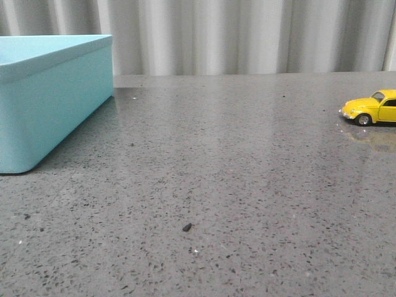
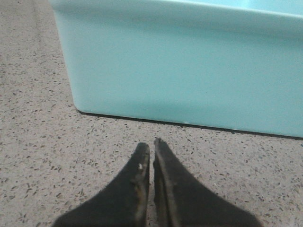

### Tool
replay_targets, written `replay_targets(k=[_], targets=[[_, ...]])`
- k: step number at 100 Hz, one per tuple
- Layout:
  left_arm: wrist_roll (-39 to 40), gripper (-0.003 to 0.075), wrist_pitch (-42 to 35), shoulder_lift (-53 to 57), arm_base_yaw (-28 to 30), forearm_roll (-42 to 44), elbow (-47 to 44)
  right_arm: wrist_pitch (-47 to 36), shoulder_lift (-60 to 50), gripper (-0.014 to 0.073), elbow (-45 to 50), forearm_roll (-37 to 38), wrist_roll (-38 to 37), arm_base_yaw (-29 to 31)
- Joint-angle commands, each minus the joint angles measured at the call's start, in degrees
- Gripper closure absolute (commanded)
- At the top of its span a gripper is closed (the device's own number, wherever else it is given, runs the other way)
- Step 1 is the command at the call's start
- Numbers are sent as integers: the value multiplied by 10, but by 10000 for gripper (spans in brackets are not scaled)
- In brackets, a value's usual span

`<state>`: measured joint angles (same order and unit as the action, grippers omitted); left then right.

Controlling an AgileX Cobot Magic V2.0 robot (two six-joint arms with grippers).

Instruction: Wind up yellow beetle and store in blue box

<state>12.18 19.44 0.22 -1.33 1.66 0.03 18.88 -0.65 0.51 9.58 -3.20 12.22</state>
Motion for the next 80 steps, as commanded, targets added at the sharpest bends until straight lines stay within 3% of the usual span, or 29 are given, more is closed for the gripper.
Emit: replay_targets(k=[1,80], targets=[[2,741,-21,18,-2,0,-15,-7,-11,654,13,2,-1,3],[2,741,-25,18,-2,17,-15,-7,-11,654,13,2,-1,3]])
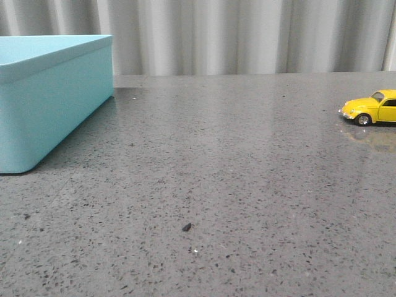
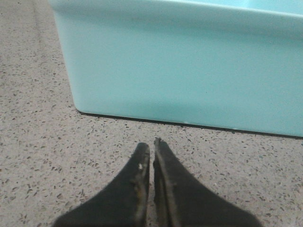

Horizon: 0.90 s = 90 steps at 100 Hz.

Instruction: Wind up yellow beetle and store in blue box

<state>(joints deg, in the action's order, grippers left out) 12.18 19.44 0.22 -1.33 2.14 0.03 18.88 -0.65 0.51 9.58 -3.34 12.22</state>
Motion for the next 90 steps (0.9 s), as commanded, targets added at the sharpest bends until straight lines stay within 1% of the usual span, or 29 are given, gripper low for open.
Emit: replay_targets(k=[1,27,47,62,90], targets=[[2,741,-25,18,-2,12,-15,-7,-11,654,13,2,1,3],[2,741,-25,18,-2,12,-15,-7,-11,654,13,2,1,3],[2,741,-58,18,-2,11,-15,-8,-11,654,13,2,1,3],[2,741,-62,18,-2,5,-15,-23,-11,654,13,2,1,3],[2,741,-129,18,-2,2,-15,-47,-11,654,13,4,1,3]])
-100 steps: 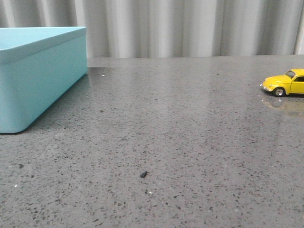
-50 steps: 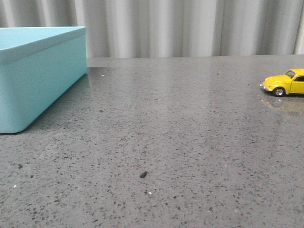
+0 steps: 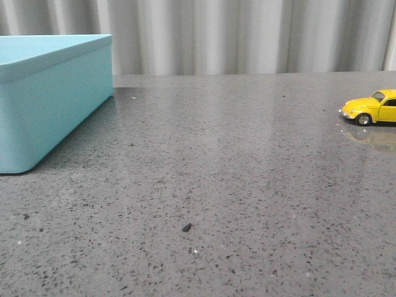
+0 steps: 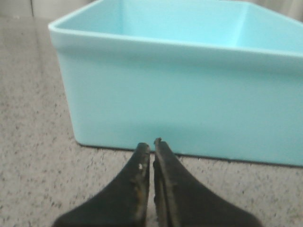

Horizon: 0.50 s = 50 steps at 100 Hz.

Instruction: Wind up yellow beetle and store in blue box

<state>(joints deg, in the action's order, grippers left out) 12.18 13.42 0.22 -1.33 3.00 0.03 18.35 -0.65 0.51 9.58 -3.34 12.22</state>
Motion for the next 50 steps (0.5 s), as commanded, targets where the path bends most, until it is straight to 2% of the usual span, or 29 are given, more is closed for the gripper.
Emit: replay_targets(k=[1,50], targets=[[2,741,-71,18,-2,-6,-15,-42,-11,654,13,4,1,3],[2,741,-91,18,-2,-13,-15,-48,-11,654,13,9,1,3]])
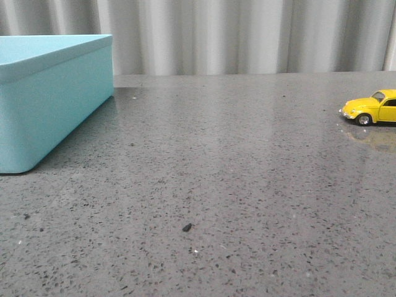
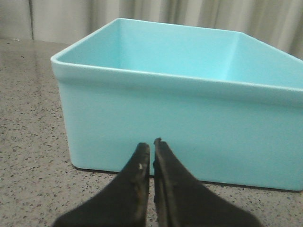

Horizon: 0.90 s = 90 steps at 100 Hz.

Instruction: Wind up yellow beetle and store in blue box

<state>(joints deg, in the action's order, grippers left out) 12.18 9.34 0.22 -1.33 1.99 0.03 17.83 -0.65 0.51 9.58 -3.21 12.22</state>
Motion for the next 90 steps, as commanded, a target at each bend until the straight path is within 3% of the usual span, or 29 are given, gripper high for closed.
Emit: replay_targets(k=[1,33,90], targets=[[2,741,-50,18,-2,-3,-15,-43,-11,654,13,9,-1,3],[2,741,-42,18,-2,-6,-15,-131,-11,654,13,9,-1,3],[2,741,-38,18,-2,-2,-15,-133,-11,654,13,9,-1,3]])
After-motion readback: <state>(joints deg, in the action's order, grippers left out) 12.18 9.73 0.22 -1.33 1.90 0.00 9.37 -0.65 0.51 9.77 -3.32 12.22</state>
